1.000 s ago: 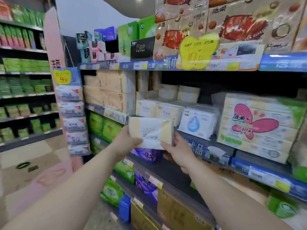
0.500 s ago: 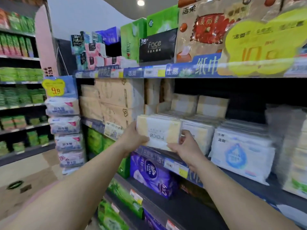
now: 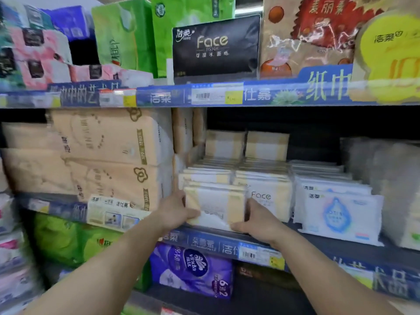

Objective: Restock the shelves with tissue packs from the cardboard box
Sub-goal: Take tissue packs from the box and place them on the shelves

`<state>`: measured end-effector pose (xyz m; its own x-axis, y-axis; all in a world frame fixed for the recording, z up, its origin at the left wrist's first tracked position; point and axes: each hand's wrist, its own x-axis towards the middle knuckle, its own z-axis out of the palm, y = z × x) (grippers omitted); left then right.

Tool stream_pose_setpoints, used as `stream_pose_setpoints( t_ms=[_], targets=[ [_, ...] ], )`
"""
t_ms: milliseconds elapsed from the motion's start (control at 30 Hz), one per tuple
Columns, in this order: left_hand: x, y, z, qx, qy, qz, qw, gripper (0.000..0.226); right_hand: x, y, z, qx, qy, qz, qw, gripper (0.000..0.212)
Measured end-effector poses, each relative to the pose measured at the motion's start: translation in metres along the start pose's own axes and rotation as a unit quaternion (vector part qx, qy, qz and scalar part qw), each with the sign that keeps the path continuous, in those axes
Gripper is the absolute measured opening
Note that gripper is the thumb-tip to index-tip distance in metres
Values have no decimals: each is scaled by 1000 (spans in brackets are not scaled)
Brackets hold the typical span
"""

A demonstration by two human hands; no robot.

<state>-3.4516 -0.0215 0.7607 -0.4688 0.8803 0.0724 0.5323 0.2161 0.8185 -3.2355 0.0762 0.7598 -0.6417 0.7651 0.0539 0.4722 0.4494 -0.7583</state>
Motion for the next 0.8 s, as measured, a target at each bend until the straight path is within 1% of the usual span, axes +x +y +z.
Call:
stream_pose_setpoints(
  t_ms=[33,67,100,133,167,200,233,267,300,333,367,400,433,467,500,533,567,600,633,667,700,733,800],
  targets=[
    [3,1,-1,2,0,22,1000,59,1,0,0,7,0,8,1000,63],
    [7,2,-4,9,25,55,998,74,1,-1,2,7,5,18,1000,61],
    [9,7,-4,29,69,105,992,89,2,-2,3,4,14,23,1000,59],
    [5,17,-4,71,114,170,976,99,1,-2,3,-2,22,24,999,58],
    [0,30,-4,148,139,237,950,101,0,-3,4,-4,31,22,999,58],
    [-4,42,-5,236,136,297,915,101,0,-3,5,-1,40,21,999,60],
    [-5,55,-6,308,103,331,886,100,0,-3,6,8,51,16,999,61],
    [-3,65,-4,353,54,344,869,101,-2,-4,7,26,59,9,998,60],
    [1,75,-1,378,5,332,864,104,-5,-5,7,52,70,-3,996,57],
    [5,81,0,376,-40,305,874,105,-7,-6,5,86,85,-16,992,53],
    [8,86,1,345,-76,274,894,102,-9,-6,3,130,105,-32,986,50],
    [11,87,0,293,-100,247,918,90,-12,-6,2,178,123,-43,975,51],
    [13,86,-2,223,-114,230,940,72,-15,-7,1,231,138,-48,962,57],
    [15,83,-4,139,-118,213,960,55,-17,-8,0,282,145,-48,947,65],
    [15,78,-5,41,-121,189,974,49,-18,-7,-1,325,141,-49,934,75],
    [14,73,-5,-75,-125,160,976,50,-18,-7,-1,344,126,-48,929,82],
    [13,66,-2,-203,-135,121,962,54,-18,-8,-1,334,99,-42,937,82],
    [11,58,4,-322,-146,83,932,55,-17,-11,0,295,66,-33,953,76],
    [7,52,12,-418,-160,53,893,53,-17,-15,2,242,38,-23,969,67],
    [2,46,20,-481,-172,30,859,49,-16,-18,4,194,26,-16,980,59],
    [-2,41,28,-514,-178,15,839,46,-15,-19,7,168,31,-14,985,56],
    [-4,38,32,-531,-176,8,829,44,-13,-20,9,163,49,-14,985,55],
    [-1,35,30,-547,-145,-3,825,46,-10,-21,8,190,107,-21,976,54]
  ],
)
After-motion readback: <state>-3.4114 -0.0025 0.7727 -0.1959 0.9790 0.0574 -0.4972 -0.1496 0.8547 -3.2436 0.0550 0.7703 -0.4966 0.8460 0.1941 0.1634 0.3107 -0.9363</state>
